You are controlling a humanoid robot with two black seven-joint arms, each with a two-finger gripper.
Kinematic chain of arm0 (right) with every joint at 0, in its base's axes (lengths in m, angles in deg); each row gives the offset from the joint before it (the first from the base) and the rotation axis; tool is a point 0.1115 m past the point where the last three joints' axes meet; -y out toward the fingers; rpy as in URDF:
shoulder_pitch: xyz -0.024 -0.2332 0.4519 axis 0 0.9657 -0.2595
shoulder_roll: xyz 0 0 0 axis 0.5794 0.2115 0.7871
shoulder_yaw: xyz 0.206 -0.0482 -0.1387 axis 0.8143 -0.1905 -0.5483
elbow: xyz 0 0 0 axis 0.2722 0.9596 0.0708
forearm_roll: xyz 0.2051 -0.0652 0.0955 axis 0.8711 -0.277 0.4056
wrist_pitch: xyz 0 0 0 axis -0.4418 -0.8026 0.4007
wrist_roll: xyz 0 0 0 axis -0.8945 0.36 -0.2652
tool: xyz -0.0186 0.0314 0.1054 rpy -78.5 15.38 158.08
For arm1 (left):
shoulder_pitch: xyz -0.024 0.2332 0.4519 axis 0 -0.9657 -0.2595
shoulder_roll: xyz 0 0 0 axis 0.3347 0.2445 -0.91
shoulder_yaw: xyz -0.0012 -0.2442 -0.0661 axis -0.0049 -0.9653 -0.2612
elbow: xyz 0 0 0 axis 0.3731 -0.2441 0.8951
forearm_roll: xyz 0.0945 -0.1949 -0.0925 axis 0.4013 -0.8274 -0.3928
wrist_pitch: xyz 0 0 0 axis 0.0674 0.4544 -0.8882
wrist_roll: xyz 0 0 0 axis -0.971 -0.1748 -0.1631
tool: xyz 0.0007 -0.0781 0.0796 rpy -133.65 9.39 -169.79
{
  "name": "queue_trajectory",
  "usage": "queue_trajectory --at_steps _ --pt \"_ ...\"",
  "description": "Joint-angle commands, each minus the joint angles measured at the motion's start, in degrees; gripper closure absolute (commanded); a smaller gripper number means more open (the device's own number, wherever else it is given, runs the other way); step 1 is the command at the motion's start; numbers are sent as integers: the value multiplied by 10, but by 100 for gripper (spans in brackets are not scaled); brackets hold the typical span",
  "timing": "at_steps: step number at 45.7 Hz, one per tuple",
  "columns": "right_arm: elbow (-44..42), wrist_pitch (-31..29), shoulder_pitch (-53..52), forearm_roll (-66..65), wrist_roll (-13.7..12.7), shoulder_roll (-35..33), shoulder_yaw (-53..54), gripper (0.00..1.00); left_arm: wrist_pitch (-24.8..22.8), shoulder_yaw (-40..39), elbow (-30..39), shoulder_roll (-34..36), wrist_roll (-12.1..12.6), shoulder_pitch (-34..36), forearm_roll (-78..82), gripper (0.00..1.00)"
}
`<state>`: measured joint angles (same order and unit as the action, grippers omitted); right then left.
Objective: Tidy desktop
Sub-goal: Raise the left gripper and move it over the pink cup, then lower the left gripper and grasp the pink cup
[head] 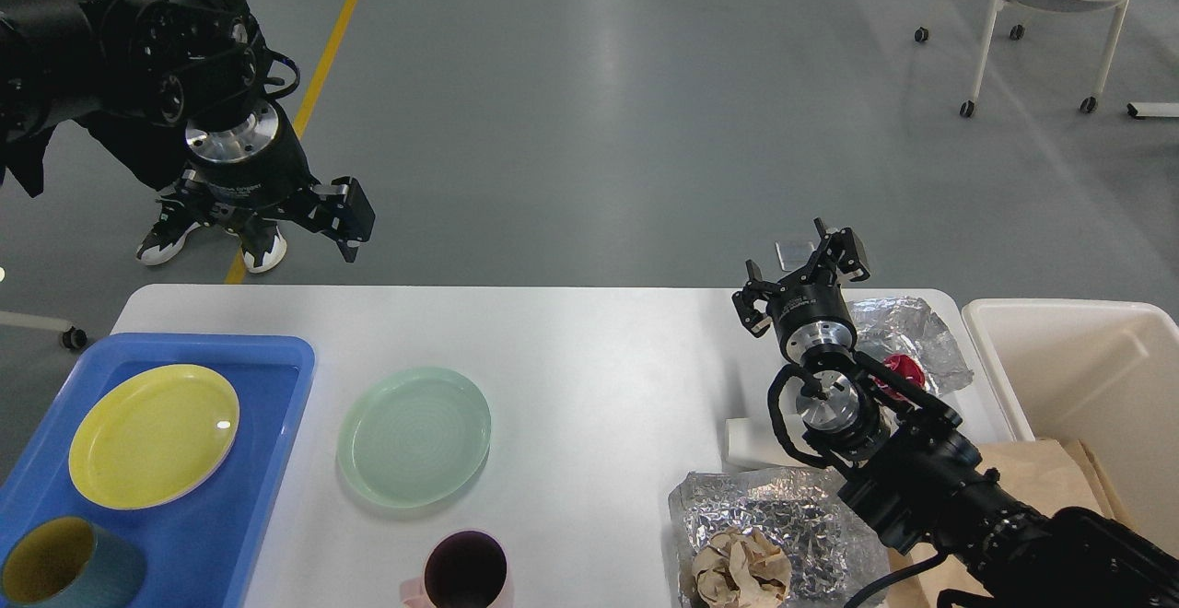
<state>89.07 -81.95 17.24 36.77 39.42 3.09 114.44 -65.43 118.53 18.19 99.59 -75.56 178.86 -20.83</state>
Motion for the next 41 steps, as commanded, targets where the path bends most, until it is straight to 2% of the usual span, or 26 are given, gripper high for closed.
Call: queue_trajectory --at_steps 1,14,19,27,41 --pt "0 0 0 0 0 0 0 0 0 -25 0 -33 3 -33 1 6" --pt "0 0 0 0 0 0 0 0 0 -50 4 -110 -4 -70 -2 6" --pt "0 0 0 0 0 0 0 0 0 -54 40 -136 -2 -72 -2 6" --pt "0 0 0 0 0 0 0 0 0 -89 71 -139 1 -77 -2 6" --pt "0 0 0 0 0 0 0 0 0 -104 125 -139 4 -89 0 6"
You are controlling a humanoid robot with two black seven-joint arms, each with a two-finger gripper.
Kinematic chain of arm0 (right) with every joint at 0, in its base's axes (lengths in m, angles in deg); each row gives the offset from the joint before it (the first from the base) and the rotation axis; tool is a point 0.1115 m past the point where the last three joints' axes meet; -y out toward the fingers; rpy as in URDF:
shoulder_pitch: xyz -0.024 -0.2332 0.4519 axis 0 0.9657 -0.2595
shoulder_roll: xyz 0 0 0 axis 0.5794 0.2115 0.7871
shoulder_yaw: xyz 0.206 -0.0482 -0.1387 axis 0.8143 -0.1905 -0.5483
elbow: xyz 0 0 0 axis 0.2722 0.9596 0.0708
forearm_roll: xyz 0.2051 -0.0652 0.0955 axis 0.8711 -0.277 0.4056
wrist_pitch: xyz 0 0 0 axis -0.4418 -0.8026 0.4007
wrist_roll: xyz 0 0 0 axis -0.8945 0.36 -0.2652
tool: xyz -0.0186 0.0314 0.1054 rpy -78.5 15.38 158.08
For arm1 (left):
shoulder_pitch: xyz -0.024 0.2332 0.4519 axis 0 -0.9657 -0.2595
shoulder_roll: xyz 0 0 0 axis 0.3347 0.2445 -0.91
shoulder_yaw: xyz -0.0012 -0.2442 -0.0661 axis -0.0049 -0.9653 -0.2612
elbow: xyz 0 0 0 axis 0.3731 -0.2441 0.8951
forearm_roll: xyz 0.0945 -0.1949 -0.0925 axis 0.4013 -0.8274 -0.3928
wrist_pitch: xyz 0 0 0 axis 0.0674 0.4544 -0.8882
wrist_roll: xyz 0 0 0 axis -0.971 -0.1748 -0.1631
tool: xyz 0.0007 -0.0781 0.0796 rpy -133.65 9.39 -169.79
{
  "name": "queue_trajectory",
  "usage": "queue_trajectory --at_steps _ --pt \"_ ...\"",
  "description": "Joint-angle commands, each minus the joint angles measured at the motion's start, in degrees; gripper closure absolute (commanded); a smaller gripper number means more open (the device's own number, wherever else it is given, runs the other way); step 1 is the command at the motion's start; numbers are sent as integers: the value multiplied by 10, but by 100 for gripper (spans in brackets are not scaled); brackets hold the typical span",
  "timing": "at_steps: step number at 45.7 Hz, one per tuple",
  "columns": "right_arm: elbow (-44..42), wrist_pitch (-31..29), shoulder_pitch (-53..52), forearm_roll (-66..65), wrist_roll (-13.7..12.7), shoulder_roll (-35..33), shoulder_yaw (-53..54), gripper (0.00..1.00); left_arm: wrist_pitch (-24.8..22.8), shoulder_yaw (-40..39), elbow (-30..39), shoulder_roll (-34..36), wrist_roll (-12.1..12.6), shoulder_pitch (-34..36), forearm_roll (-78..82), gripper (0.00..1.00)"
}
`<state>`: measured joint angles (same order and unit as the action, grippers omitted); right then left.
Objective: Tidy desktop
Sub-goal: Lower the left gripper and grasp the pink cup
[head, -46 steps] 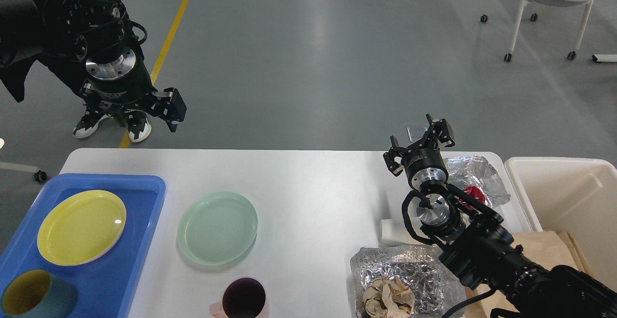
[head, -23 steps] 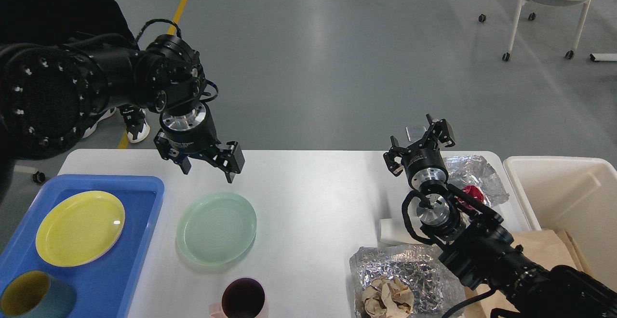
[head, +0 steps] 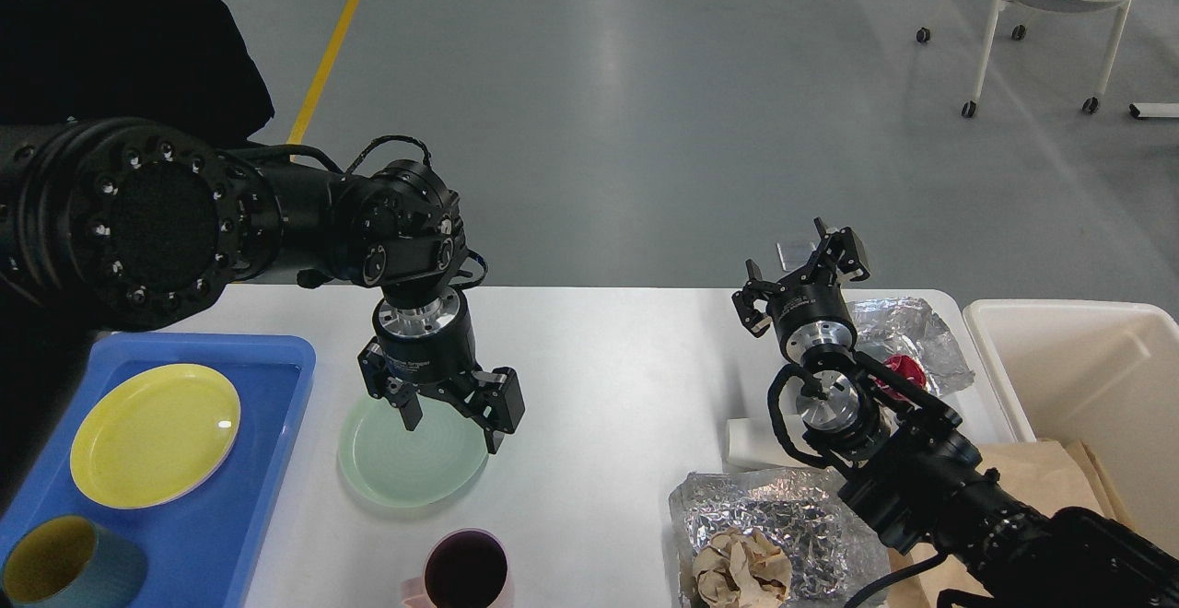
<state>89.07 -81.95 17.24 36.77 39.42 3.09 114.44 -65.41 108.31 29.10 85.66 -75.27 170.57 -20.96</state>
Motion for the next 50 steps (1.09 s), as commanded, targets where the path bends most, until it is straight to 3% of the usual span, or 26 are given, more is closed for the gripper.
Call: queue_trajectory --at_steps 1,22,50 --pt "-1 0 0 0 0 0 0 0 0 -1 17 0 1 -7 1 6" --pt "0 0 0 0 0 0 0 0 0 0 37 9 37 -56 1 6" --pt "0 0 0 0 0 0 0 0 0 -1 -2 11 57 -111 3 9"
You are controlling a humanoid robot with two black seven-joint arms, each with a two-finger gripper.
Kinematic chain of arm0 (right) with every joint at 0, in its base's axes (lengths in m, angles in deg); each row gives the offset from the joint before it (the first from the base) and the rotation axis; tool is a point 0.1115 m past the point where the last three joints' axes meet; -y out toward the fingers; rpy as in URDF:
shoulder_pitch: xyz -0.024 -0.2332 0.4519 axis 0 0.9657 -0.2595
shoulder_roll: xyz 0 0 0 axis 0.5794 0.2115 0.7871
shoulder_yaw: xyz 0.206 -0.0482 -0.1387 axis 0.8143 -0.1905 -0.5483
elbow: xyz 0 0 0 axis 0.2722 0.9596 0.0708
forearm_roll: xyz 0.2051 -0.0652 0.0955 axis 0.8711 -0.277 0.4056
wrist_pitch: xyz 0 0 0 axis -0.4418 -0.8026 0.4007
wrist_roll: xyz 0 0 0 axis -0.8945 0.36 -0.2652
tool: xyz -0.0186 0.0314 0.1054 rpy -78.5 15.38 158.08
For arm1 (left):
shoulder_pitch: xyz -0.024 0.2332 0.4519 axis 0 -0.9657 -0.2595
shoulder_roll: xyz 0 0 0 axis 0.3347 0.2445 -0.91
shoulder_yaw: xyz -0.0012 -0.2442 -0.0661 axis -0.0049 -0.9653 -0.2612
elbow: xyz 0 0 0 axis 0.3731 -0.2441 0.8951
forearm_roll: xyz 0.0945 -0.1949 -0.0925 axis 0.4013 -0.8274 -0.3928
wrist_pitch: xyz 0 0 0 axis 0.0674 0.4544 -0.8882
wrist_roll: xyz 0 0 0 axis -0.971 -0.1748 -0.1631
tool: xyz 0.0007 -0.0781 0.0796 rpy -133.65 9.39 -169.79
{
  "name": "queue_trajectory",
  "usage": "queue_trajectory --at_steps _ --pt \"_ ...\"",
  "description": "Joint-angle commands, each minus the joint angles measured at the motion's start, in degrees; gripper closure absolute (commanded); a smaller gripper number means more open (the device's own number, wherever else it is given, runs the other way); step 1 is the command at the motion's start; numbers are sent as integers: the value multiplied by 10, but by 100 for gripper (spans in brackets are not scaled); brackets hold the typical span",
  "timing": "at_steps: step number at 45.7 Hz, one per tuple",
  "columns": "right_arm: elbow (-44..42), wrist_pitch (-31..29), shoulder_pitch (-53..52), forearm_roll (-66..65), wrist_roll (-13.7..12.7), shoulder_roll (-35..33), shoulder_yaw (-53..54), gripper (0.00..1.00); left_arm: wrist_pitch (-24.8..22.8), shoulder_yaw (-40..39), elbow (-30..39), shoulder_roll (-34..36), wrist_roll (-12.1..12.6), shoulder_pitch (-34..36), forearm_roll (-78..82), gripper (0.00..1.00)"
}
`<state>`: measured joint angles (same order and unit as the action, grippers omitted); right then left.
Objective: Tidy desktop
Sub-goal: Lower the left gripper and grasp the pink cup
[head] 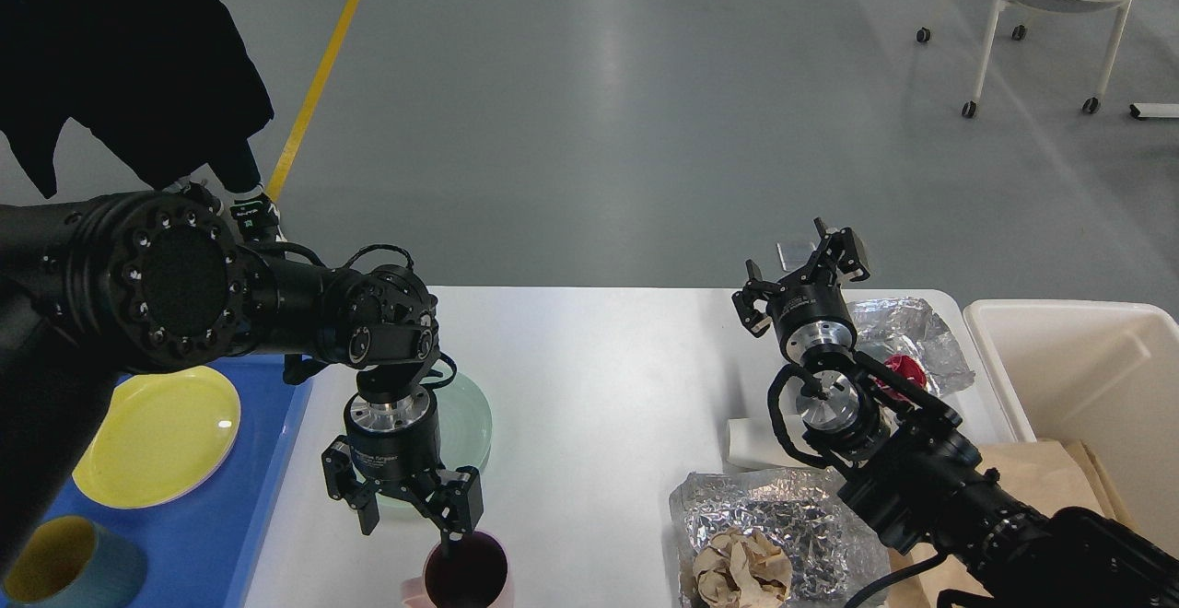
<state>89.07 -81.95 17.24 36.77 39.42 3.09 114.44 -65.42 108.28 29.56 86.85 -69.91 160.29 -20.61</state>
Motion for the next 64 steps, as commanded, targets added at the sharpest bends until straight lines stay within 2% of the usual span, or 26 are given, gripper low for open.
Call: queue_trajectory --at_steps 1,13,22,29,50,59,64 --pt "-1 0 0 0 0 0 0 0 0 0 -9 -1 3 -9 0 9" --pt "0 0 0 0 0 0 0 0 0 -1 -18 -3 4 -20 0 10" --pt "0 0 0 0 0 0 0 0 0 -2 -19 -5 3 -26 0 14" --pt "0 0 0 0 0 0 0 0 0 -4 -19 -6 4 -27 0 27" --pt "0 0 0 0 0 0 0 0 0 -4 -20 -9 4 -36 0 48" --pt "0 0 0 0 0 0 0 0 0 -8 -20 -9 4 -34 -2 63" --pt "0 0 0 0 0 0 0 0 0 -10 -20 -9 3 -36 -2 77"
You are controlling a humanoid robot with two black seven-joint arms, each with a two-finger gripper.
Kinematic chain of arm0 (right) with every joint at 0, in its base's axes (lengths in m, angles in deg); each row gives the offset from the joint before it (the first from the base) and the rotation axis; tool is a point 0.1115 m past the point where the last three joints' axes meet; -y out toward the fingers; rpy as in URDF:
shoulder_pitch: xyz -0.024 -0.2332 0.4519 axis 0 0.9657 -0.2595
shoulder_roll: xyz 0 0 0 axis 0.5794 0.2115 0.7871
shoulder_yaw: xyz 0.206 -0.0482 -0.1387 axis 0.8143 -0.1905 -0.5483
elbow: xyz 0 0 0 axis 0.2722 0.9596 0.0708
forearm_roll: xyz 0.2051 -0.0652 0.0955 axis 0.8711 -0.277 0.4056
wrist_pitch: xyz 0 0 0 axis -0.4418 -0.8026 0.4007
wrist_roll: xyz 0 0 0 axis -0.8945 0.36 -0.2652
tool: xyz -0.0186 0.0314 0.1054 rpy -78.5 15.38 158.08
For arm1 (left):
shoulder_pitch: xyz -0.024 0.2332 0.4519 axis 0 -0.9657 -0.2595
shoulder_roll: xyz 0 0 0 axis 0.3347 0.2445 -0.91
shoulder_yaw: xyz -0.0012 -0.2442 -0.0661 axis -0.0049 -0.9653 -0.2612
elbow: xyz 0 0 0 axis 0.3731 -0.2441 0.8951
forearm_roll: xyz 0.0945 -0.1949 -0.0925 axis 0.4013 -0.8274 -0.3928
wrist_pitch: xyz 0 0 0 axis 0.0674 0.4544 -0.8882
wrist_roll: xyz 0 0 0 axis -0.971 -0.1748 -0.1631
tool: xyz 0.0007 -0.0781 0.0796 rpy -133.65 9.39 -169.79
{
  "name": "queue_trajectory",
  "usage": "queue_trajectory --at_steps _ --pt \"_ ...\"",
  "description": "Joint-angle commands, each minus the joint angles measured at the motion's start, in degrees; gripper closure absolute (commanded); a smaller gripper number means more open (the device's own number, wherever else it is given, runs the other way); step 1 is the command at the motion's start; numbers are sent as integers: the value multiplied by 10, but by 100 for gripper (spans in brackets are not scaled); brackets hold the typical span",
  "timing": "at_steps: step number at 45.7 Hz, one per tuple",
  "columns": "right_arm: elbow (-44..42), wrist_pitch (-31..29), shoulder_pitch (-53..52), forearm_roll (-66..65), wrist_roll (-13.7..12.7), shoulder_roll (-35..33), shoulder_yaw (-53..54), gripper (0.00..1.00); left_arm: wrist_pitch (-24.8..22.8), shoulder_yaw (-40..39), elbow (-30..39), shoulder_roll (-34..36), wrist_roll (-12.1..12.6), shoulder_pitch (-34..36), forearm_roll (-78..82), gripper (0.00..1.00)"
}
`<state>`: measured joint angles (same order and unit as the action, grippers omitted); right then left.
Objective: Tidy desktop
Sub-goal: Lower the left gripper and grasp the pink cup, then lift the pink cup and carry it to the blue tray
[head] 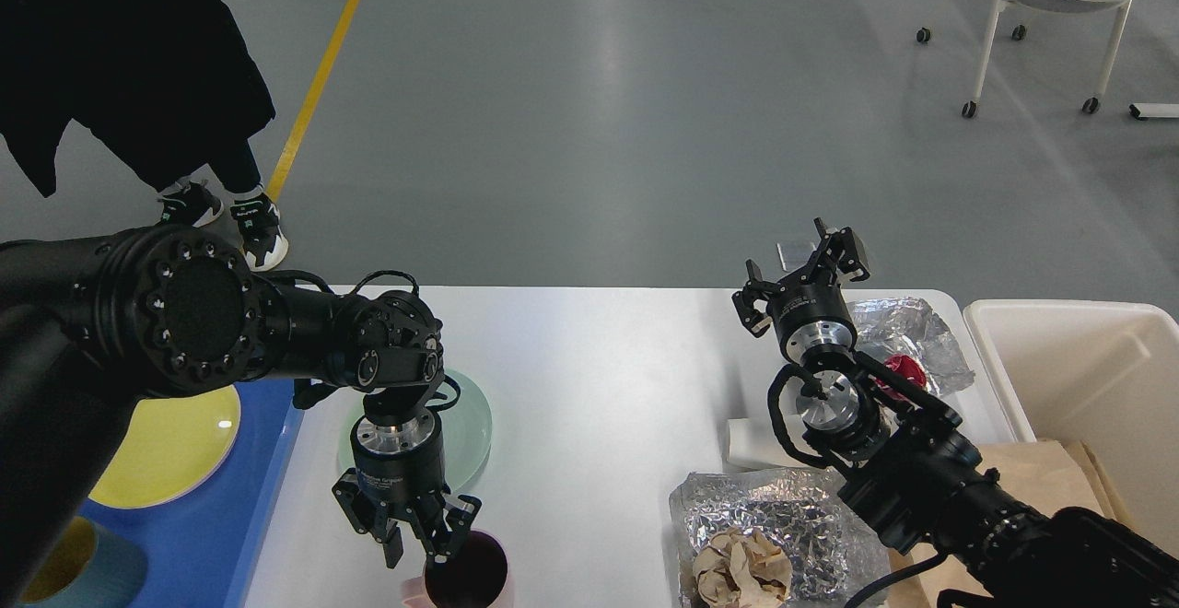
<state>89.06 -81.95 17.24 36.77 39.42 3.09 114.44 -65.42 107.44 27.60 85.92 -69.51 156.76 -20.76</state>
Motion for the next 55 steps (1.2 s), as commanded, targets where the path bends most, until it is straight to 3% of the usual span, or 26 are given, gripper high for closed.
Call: queue_trajectory --at_steps 1,8,21,33,40,55 --pt "0 0 0 0 0 0 0 0 0 -1 0 0 -1 -2 1 80" --pt "0 0 0 0 0 0 0 0 0 -1 0 1 -1 -2 1 100" --pt "0 0 0 0 0 0 0 0 0 -8 -1 15 -4 17 -8 100" --pt "0 0 0 0 0 0 1 0 0 -27 -2 80 -4 132 -8 100" --pt "0 0 0 0 0 0 0 0 0 -35 -1 141 -4 182 -10 100" --pt "0 0 0 0 0 0 0 0 0 -7 -3 309 -4 155 -10 100"
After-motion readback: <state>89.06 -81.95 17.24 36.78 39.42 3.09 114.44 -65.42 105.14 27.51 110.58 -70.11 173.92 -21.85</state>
